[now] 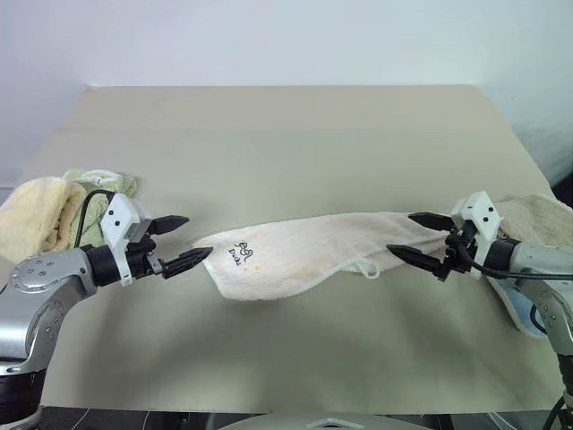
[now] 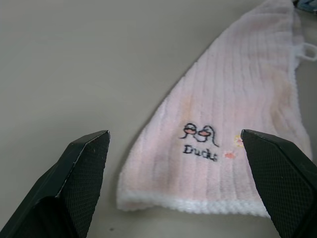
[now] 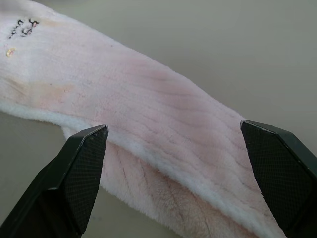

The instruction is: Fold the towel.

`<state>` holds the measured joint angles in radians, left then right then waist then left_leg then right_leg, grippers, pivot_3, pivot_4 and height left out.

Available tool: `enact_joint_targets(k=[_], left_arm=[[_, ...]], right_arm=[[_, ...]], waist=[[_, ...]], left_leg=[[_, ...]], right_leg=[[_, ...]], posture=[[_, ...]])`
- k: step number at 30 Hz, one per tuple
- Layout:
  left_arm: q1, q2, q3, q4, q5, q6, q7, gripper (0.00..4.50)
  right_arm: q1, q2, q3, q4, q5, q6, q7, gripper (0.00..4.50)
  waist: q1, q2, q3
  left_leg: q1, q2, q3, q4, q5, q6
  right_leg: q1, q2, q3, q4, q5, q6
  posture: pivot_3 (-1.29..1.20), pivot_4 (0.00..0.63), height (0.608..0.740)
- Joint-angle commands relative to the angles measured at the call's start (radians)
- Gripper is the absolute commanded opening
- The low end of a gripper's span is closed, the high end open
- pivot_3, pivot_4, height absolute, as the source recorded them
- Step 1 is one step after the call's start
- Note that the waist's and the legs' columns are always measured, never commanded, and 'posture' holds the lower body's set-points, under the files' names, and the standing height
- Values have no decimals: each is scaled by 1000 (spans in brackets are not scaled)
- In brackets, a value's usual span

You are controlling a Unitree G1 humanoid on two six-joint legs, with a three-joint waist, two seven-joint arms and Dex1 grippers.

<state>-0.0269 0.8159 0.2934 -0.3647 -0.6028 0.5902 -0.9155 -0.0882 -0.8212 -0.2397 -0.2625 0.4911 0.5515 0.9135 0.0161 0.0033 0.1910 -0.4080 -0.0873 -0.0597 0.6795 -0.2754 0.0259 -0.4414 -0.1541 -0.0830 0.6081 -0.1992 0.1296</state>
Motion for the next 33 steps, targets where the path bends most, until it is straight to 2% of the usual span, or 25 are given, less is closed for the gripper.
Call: enact_joint_targets(k=[1, 12, 18, 26, 29, 33], left_arm=[[2, 3, -10, -42, -16, 7, -2, 4458], [-40, -8, -97, -5, 80, -81, 9, 4458], [-47, 12, -144, -24, 123, -127, -37, 4458], [-53, 106, -160, -51, 97, -145, -199, 4458], [-71, 168, -199, -40, 106, -173, -319, 4458], [-123, 194, -286, -27, 152, -229, -402, 4458]], right_arm=[[5, 0, -14, -38, 2, -24, -4, 4500], [-2, -11, -26, -49, 6, -32, -21, 4500], [-7, -16, -26, -18, -3, -54, -10, 4500], [-65, -5, 20, 33, -26, -71, -9, 4500], [-72, 0, 25, 26, -26, -67, -19, 4500], [-64, 8, 23, 12, -28, -66, -32, 4500]], waist=[[0, 0, 0], [2, 0, 0], [-1, 0, 0], [3, 0, 0], [3, 1, 0], [5, 1, 0]], left_leg=[[0, 0, 0, 0, 0, 0], [0, 0, 0, 0, 0, 0], [0, 0, 0, 0, 0, 2], [-1, 0, 1, 0, -1, 4], [-1, 0, 1, 0, -1, 5], [-1, 0, 2, 0, -2, 6]], right_leg=[[0, 0, 0, 0, 0, 0], [0, 0, 0, -1, 0, 0], [1, 1, 0, -4, 1, -1], [3, 1, 0, -10, 3, -5], [3, 1, 0, -11, 3, -5], [3, 1, 0, -11, 3, -5]], posture=[[0, 150, 728], [0, 150, 728], [0, 150, 728], [0, 150, 728], [0, 150, 728], [0, 150, 728]])
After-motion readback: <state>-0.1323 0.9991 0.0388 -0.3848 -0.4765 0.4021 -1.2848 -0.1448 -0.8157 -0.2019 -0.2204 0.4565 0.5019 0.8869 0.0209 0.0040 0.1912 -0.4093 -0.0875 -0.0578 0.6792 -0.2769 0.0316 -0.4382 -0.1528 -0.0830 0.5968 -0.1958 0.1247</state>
